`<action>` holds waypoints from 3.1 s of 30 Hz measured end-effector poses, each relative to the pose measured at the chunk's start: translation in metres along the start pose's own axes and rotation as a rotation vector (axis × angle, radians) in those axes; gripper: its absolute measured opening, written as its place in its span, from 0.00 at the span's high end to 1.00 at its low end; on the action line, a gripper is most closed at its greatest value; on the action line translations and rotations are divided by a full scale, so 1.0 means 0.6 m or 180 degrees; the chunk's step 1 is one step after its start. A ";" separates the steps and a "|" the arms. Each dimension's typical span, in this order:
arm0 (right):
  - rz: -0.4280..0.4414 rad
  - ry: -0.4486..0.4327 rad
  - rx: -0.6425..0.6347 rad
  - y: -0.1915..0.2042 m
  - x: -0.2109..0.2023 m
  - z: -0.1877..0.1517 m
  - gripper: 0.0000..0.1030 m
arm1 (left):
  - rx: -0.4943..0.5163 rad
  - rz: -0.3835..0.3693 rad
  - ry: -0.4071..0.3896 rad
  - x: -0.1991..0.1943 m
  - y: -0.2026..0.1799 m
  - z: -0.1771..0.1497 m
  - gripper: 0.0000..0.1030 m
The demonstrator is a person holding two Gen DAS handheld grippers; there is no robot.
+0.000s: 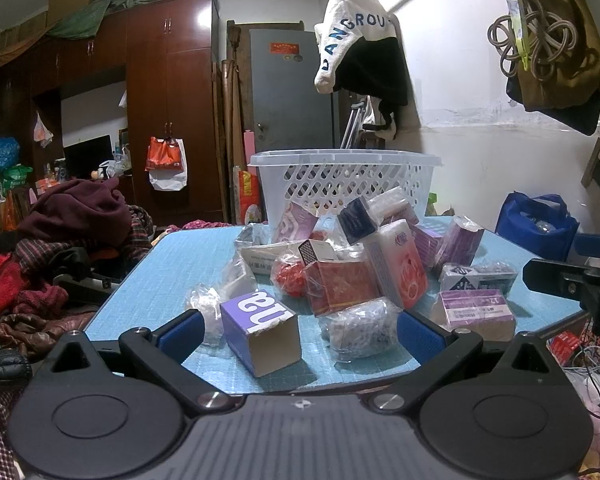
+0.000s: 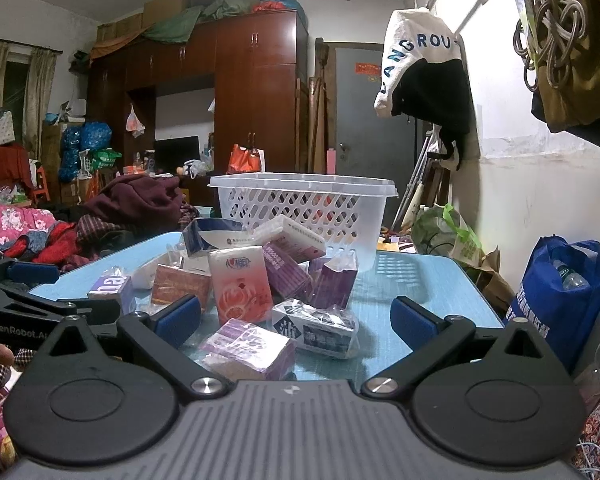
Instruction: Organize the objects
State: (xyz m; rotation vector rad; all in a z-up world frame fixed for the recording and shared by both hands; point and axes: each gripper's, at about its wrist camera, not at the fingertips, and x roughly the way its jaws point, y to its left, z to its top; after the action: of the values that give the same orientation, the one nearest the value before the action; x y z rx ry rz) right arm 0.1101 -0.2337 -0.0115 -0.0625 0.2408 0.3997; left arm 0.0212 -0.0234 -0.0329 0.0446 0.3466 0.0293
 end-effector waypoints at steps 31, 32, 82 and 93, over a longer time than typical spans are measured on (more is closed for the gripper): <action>0.0074 0.0288 -0.0017 0.004 0.013 -0.008 0.00 | 0.0005 0.0007 0.0009 0.001 0.005 0.002 0.00; 0.0074 0.0288 -0.0018 0.004 0.013 -0.009 0.00 | 0.0005 0.0008 0.0007 0.001 0.005 0.002 0.00; 0.0413 0.0381 -0.0023 0.028 0.083 -0.071 0.25 | -0.0163 -0.0249 0.0014 0.102 0.070 -0.038 0.42; 0.0554 0.0103 0.0124 0.001 0.044 -0.033 0.27 | -0.0273 -0.0533 -0.0251 0.080 0.095 -0.013 0.43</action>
State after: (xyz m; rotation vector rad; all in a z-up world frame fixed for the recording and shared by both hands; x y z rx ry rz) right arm 0.1292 -0.2252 -0.0372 -0.0096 0.2870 0.5674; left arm 0.0625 0.0358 -0.0535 -0.0680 0.2691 -0.1229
